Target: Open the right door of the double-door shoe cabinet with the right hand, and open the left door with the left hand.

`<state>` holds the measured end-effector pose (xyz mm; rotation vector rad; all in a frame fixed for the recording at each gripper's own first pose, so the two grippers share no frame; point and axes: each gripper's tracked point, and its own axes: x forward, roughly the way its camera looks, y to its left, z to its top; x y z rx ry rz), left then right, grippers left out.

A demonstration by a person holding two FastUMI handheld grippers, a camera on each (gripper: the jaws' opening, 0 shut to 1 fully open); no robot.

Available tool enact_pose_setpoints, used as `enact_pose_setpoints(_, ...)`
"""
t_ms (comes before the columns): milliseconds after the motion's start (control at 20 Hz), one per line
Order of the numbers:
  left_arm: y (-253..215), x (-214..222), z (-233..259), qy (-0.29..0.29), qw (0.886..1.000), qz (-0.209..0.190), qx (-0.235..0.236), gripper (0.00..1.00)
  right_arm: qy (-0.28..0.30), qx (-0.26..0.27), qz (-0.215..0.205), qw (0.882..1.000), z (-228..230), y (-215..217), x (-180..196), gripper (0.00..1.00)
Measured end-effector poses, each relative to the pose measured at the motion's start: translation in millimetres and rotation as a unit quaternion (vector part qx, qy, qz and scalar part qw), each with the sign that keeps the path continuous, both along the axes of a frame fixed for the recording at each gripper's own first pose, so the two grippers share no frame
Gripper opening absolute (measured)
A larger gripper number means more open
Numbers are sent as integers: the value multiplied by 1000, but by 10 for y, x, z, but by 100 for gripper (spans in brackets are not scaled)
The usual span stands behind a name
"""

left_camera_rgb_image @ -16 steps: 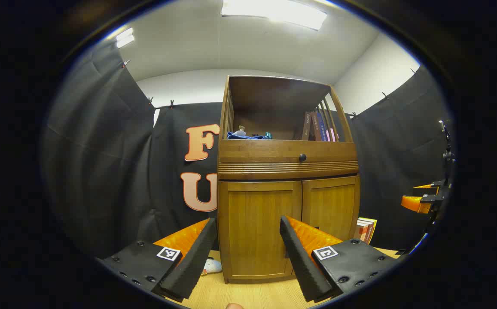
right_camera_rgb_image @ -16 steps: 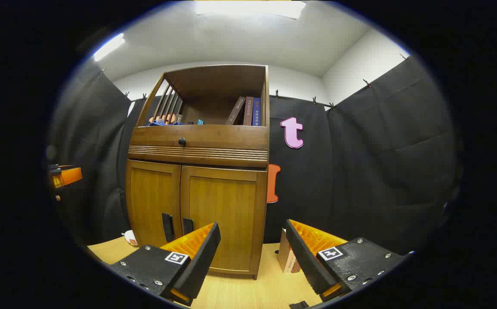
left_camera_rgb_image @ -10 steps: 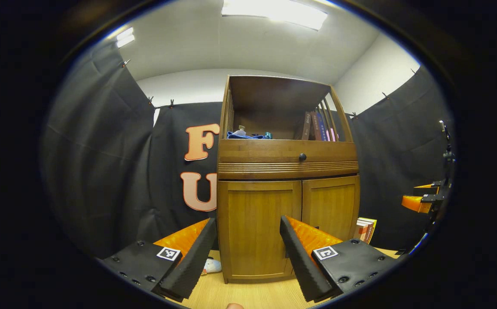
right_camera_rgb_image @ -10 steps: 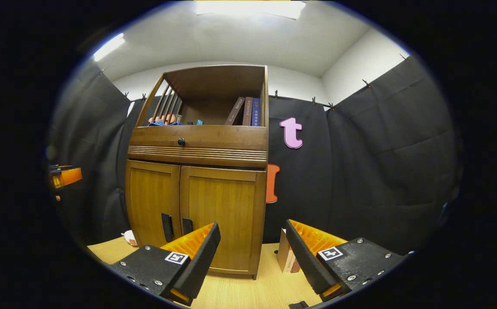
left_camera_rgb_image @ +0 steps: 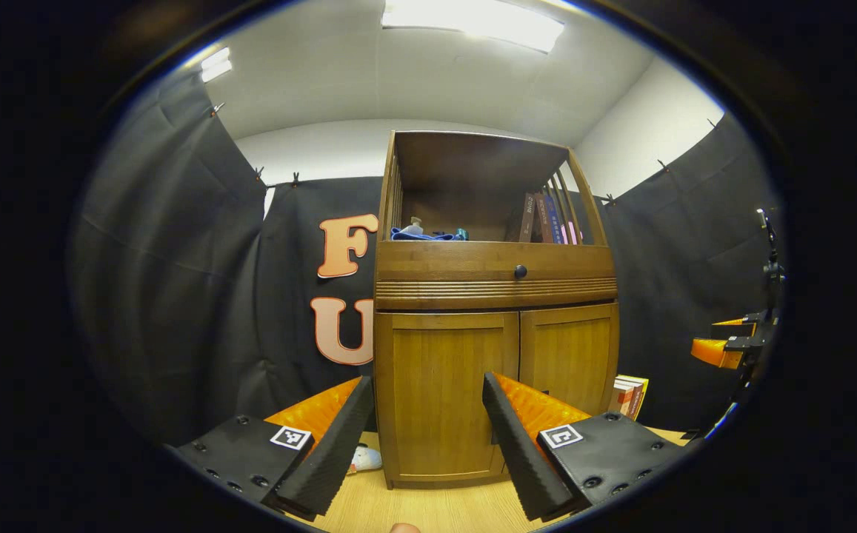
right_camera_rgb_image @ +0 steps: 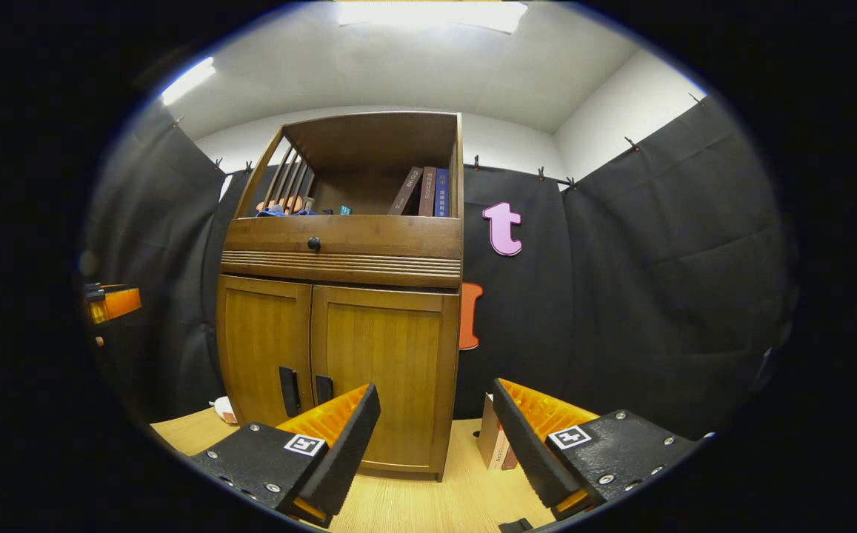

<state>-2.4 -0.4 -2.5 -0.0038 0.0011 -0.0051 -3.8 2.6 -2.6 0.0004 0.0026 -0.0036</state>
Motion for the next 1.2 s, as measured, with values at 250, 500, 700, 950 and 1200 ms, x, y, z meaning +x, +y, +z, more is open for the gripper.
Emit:
enact_pose_setpoints(250, 80, -16, 9, -2, 1000, 6, 1, 99, 9, -3, 10, 1000, -113, 163, 37, 94)
enact_pose_setpoints(500, 172, -31, 9, -3, 1000, 13, 0, 99, 22, -4, 28, 999, -295, 465, 177, 94)
enact_pose_setpoints(700, 225, -25, 25, -5, 1000, 22, 6, 96, 37, 0, 45, 998, -496, 746, 359, 94)
enact_pose_setpoints(950, 288, -8, 6, -4, 1000, 26, 9, 94, 53, 23, 61, 996, -738, 1068, 640, 94)
enact_pose_setpoints(1200, 408, 14, -57, 5, 999, 30, 10, 94, 63, 32, 67, 995, -958, 1334, 962, 94)
